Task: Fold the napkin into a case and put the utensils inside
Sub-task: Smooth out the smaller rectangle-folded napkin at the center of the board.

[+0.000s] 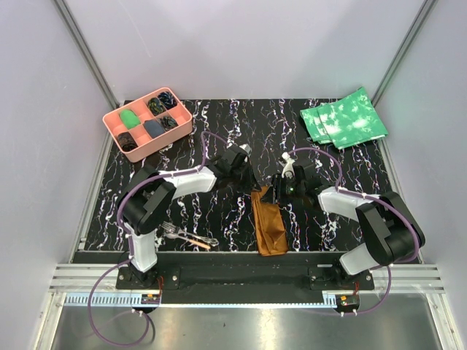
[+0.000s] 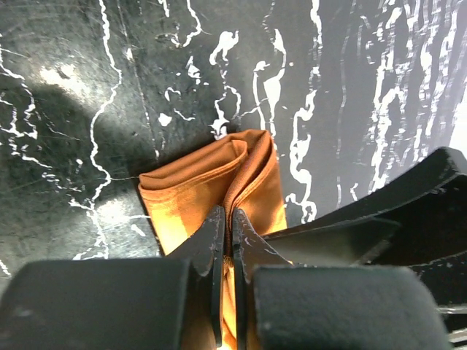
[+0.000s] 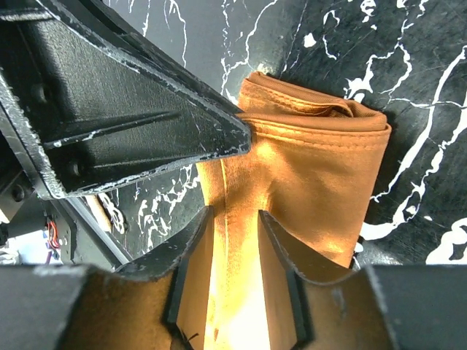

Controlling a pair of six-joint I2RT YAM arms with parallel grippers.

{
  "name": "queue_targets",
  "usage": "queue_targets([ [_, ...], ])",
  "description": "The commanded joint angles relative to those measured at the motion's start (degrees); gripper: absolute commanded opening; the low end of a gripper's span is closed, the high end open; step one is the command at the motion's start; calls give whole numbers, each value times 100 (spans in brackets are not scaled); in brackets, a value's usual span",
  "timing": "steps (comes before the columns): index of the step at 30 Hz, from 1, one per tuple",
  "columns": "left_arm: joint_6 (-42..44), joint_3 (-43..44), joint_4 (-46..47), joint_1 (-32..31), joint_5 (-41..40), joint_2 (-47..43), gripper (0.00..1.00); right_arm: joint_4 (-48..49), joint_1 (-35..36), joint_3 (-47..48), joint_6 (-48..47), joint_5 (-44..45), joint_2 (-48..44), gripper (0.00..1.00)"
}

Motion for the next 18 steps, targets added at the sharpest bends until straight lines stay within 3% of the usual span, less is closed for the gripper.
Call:
queue_targets([
  [1,-325,-100,524,14,156,-326,0,205,32,97,-106,-161,-97,40],
  [18,-668,-197,612,14,235,-282,0,310,155,299,-53,-56,53,44],
])
